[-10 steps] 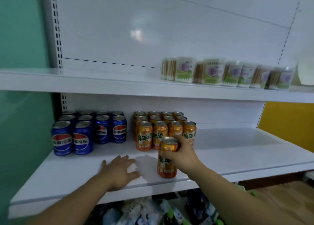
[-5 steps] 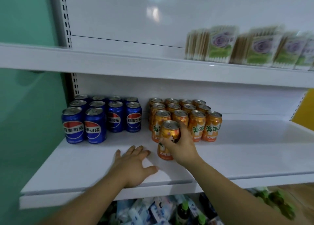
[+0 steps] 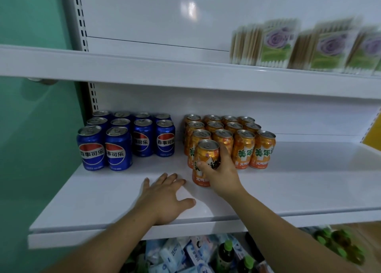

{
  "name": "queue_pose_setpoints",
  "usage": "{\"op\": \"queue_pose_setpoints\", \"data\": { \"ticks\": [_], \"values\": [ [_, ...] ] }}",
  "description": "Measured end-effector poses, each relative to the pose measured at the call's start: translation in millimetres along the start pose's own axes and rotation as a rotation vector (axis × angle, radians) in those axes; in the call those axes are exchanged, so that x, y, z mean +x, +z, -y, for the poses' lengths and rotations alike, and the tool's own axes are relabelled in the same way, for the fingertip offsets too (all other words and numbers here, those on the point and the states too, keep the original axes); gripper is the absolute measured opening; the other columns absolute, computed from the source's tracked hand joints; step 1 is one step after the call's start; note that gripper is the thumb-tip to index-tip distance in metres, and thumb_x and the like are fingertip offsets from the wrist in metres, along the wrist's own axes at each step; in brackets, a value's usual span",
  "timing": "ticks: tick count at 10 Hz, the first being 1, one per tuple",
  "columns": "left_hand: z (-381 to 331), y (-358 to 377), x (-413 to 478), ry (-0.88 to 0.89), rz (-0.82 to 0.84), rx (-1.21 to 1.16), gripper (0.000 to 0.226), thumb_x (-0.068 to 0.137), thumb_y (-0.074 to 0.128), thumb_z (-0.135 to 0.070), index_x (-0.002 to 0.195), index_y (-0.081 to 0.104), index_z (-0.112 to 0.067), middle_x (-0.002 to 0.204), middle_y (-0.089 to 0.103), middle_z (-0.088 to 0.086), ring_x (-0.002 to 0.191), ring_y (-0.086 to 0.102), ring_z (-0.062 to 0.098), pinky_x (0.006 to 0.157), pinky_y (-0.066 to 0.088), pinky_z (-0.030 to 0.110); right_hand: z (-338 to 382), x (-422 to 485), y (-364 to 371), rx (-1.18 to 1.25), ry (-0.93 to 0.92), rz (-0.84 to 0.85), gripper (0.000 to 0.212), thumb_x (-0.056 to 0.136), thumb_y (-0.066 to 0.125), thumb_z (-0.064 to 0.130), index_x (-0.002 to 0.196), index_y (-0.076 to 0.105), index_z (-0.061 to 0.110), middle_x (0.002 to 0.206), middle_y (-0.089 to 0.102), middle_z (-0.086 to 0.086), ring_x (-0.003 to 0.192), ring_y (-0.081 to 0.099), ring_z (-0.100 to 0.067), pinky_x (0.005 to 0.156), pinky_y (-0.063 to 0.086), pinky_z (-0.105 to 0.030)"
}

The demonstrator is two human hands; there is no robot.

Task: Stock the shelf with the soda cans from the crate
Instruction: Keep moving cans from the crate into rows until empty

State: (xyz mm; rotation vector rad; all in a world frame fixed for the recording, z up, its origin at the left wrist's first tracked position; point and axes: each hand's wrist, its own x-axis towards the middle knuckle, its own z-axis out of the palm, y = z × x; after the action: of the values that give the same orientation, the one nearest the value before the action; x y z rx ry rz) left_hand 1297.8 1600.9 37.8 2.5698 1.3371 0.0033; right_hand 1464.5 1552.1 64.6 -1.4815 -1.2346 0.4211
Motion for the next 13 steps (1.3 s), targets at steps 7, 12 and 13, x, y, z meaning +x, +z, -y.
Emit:
{"op": "queue_pose_setpoints", "data": {
  "ticks": [7, 12, 13],
  "values": [
    [-0.4, -0.5, -1.2, 0.01, -0.014, -0.008, 0.075, 0.087, 0.033, -0.073, 0.151, 0.015, -0.039, 0.161, 0.002, -0.012, 0.148, -0.002, 0.012, 0.117, -0.004, 0.053, 3.1, 2.2, -6.0, -0.106, 0.065, 0.059, 0.074, 0.087, 0.07, 0.034, 0.148, 0.028, 0.03, 0.139, 0.048, 0.005, 0.126, 0.046, -0.014, 0.1, 0.04, -0.031],
    [-88.6, -8.7, -2.3, 0.134, -0.016, -0.275, 0.076, 0.083, 0.058, -0.059, 0.145, 0.037, -0.021, 0.152, 0.037, 0.001, 0.133, 0.042, 0.02, 0.108, 0.037, 0.034, 8.9, -72.8, -176.3, -0.736, 0.389, -0.009, 0.08, 0.089, 0.057, 0.058, 0.151, 0.028, 0.018, 0.153, 0.035, -0.008, 0.133, 0.042, -0.027, 0.104, 0.038, -0.036],
    [-90.4, -5.1, 0.2, 0.09, -0.021, -0.256, 0.077, 0.084, 0.057, -0.057, 0.148, 0.033, -0.022, 0.154, 0.034, 0.001, 0.135, 0.04, 0.022, 0.109, 0.036, 0.035, 2.3, -92.0, -198.6, -0.736, 0.452, -0.035, 0.082, 0.088, 0.057, 0.06, 0.152, 0.025, 0.019, 0.153, 0.034, -0.009, 0.127, 0.049, -0.03, 0.096, 0.047, -0.04]
  ]
}}
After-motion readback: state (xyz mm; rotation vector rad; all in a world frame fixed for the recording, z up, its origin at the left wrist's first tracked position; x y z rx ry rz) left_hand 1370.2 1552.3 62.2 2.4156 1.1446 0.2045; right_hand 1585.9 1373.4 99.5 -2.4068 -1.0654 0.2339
